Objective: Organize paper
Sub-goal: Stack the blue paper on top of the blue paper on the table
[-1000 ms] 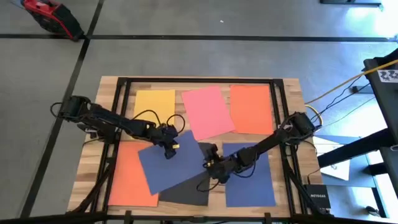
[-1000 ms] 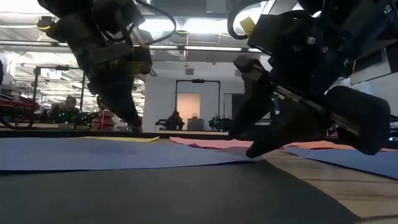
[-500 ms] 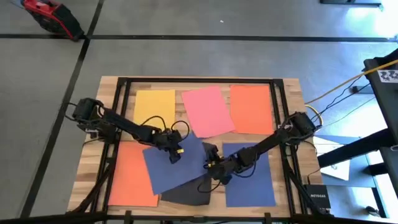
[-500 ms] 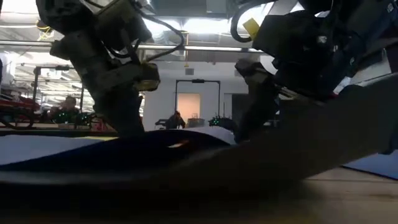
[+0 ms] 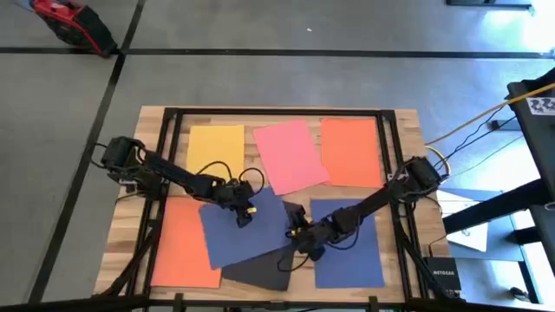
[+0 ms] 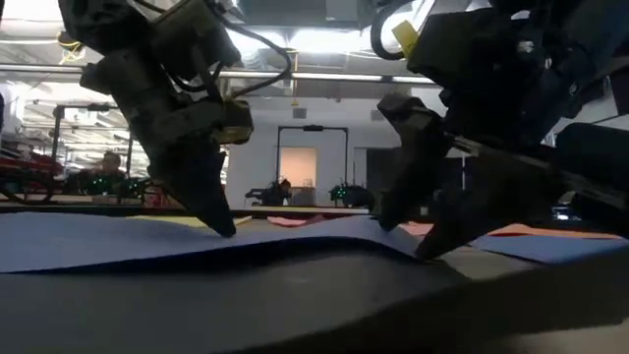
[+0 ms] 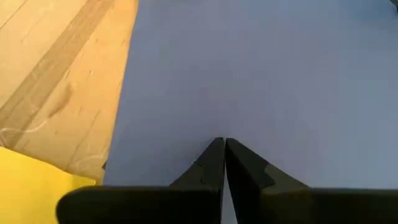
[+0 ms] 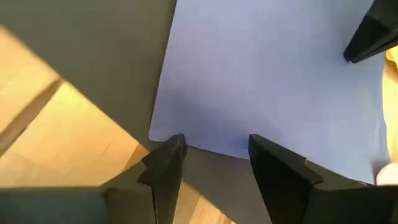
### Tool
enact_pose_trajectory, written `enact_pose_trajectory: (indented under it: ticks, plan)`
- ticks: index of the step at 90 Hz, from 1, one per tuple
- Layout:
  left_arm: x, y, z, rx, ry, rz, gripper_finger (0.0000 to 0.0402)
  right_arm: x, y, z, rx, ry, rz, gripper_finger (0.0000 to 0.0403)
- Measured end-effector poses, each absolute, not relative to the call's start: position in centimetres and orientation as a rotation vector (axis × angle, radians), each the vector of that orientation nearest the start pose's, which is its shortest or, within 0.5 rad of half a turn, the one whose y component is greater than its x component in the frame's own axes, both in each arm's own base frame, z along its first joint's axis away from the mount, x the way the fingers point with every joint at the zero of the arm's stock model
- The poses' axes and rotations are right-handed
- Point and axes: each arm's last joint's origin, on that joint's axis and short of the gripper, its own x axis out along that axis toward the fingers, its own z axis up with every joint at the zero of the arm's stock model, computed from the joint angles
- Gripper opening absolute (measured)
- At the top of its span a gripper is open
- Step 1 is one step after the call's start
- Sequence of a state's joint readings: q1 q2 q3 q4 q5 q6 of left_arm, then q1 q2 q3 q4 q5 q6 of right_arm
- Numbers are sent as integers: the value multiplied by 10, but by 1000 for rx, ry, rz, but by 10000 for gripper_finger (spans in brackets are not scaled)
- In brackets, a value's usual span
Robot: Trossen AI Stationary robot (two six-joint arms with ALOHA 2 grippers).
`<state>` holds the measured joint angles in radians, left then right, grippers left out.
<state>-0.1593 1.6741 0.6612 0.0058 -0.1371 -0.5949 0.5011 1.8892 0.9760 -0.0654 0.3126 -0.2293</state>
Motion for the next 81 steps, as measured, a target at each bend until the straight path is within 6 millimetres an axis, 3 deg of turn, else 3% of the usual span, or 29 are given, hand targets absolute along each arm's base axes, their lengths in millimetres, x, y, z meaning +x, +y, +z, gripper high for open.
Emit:
enact_pose_trajectory:
  ticks: [34,81]
  plan:
    - [277,-28,108,-391,968,307,0,313,171,125,-583,925,296,172]
    - [277,-28,107,-388,967,308,0,322,154,122,-564,932,247,172]
